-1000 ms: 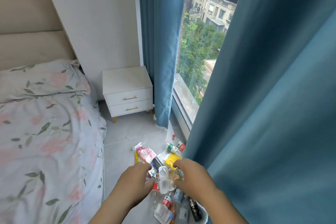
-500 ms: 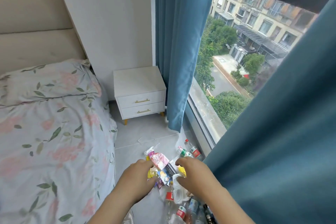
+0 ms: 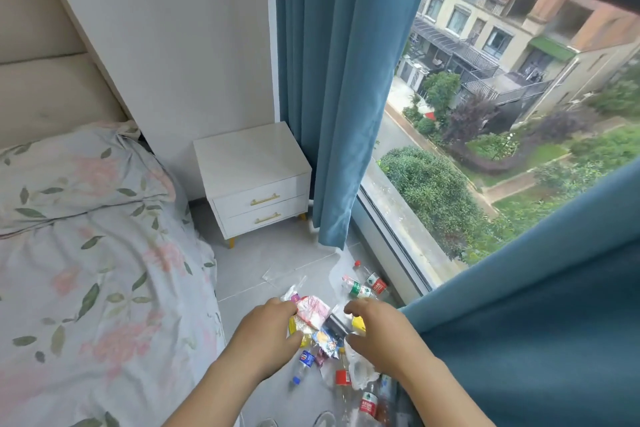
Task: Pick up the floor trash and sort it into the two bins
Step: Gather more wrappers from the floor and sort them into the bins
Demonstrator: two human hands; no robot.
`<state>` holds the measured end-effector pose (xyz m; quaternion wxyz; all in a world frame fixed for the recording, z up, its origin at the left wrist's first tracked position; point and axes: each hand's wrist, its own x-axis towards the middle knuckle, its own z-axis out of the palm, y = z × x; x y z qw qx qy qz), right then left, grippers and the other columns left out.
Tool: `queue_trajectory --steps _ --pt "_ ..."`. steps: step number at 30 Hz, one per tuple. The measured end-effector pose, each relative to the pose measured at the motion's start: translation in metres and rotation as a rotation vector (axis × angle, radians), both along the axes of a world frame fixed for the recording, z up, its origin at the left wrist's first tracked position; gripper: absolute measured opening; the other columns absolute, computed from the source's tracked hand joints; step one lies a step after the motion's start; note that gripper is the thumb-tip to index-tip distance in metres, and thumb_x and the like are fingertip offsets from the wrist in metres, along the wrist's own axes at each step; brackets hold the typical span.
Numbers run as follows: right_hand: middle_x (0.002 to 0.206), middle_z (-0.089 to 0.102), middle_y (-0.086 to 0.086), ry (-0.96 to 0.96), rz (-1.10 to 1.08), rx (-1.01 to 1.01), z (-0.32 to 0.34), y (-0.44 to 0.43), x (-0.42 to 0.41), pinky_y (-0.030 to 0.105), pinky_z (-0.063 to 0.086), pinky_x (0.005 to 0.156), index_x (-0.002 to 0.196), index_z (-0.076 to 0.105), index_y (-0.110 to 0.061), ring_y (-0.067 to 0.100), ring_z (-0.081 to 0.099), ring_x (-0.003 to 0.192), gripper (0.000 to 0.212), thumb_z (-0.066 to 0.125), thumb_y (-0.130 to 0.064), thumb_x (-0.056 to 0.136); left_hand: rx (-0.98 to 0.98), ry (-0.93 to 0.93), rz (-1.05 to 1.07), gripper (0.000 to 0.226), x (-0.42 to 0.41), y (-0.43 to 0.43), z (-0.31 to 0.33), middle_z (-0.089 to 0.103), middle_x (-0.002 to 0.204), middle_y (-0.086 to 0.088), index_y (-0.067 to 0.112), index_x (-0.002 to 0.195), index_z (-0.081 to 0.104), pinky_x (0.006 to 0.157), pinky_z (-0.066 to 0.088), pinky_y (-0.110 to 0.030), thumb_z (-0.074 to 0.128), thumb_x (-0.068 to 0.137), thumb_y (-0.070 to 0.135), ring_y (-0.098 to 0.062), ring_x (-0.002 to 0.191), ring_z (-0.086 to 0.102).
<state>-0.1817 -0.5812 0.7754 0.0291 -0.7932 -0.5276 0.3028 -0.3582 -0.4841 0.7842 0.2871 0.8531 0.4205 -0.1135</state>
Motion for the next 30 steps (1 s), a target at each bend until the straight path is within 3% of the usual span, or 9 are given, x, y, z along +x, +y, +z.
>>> queue_trajectory --steps 11,30 --pt "0.127 0.057 -0.003 -0.003 -0.04 0.075 -0.008 0.043 0.059 0.028 0.046 0.091 0.132 0.051 -0.025 0.017 0.056 0.113 0.045 0.057 -0.025 0.088 0.037 -0.002 -0.04 0.042 0.066 0.054 0.002 0.05 0.134 0.002 0.024 0.133 0.048 0.099 0.042 -0.027 0.047 0.093 0.038 -0.017 0.12 0.051" --pt "0.128 0.058 -0.003 0.035 -0.152 -0.114 -0.061 0.138 0.092 0.028 0.045 0.088 0.13 0.052 -0.024 0.017 0.056 0.114 0.042 0.056 -0.025 0.088 -0.082 0.081 -0.122 0.04 0.097 0.179 -0.046 0.052 0.131 0.0 0.021 0.13 0.051 0.098 0.043 -0.027 0.048 0.094 0.038 -0.016 0.117 0.053"
